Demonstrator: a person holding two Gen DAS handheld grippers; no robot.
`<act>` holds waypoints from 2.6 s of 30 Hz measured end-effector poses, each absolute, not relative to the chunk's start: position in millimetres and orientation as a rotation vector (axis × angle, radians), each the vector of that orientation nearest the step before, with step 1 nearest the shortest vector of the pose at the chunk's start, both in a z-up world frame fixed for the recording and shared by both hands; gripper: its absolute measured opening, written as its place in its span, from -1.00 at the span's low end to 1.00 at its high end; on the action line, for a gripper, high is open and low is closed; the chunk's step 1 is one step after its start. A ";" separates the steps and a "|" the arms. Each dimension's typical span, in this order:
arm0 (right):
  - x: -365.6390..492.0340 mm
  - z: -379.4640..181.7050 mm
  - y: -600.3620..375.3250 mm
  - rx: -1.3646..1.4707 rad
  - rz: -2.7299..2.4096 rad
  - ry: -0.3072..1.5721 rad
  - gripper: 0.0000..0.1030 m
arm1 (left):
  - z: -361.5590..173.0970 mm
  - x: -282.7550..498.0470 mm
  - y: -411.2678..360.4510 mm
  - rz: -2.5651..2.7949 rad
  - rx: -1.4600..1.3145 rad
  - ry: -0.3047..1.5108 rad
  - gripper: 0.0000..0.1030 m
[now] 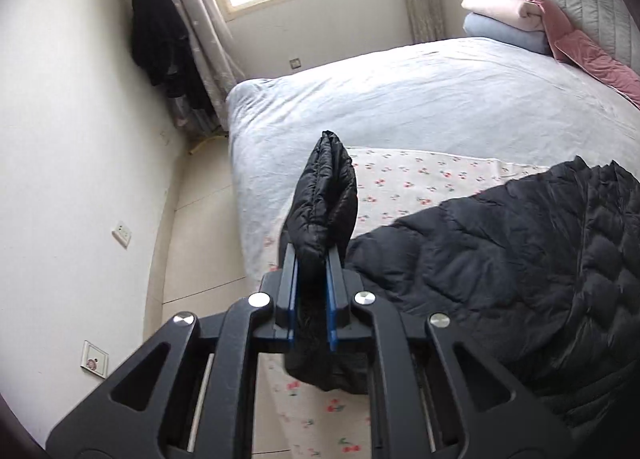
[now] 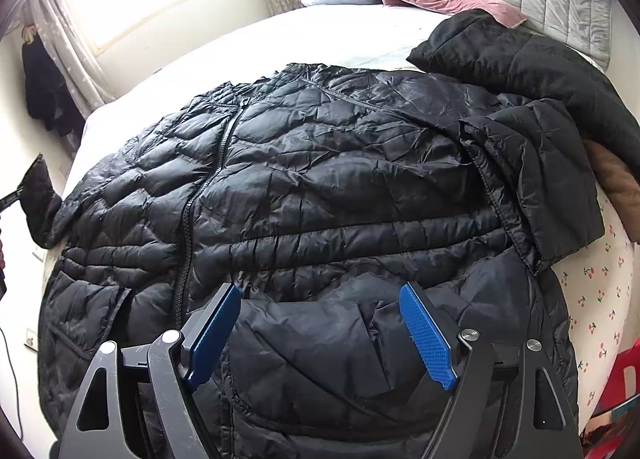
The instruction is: Fold large clothes
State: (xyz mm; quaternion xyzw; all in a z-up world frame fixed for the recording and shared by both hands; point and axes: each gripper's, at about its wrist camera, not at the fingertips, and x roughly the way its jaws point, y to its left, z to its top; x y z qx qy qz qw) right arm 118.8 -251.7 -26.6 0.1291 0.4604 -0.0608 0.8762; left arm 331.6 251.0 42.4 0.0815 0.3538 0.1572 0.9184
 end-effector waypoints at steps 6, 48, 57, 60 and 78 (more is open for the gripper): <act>117.6 -22.3 -247.9 0.258 -0.119 0.961 0.61 | 47.6 310.6 316.8 0.527 0.181 0.748 -0.65; 98.8 14.3 -380.7 0.070 -0.474 0.950 -0.81 | -24.6 191.4 18.4 -0.308 -0.033 1.019 0.63; 85.5 70.9 -435.7 -0.006 -0.604 0.932 -0.82 | -17.4 185.4 11.6 -0.332 0.004 1.012 0.63; 82.0 82.5 -474.1 -0.021 -0.694 0.933 -0.82 | -14.0 185.7 13.8 -0.322 0.023 1.013 0.63; 145.4 63.0 -399.7 0.123 -0.414 0.900 0.27 | -9.5 238.0 -15.7 -0.388 -0.003 0.938 0.63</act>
